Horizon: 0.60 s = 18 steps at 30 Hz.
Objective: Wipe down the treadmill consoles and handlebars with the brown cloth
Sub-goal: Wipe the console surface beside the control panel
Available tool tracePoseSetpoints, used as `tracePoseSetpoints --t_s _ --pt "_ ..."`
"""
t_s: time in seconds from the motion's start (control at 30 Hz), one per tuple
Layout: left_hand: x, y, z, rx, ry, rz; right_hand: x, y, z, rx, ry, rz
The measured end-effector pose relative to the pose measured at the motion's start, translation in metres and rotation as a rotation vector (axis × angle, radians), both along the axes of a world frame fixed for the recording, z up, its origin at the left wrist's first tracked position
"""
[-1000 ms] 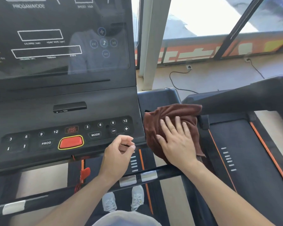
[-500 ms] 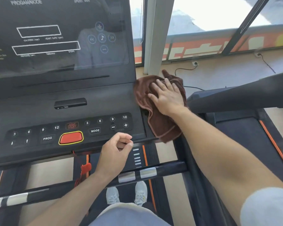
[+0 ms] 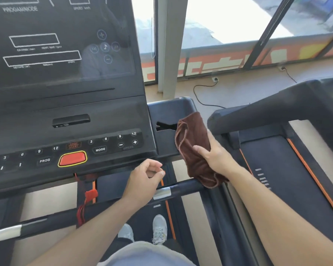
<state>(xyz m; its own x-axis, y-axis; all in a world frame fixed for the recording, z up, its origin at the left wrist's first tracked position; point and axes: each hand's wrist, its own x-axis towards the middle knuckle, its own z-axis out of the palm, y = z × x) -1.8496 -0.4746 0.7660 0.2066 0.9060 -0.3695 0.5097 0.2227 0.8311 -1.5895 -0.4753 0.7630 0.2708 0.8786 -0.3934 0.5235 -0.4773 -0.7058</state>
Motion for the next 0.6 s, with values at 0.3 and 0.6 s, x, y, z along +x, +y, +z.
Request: tracePoseSetpoints --t_s 0.3,0.6 --pt "0.072 0.008 -0.003 -0.166 0.268 -0.312 -0.019 -0.118 -0.009 0.055 -0.156 -0.110" --pt "0.081 -0.037 -0.005 0.041 -0.023 -0.235 -0.036 -0.181 -0.022 0.073 -0.267 -0.246"
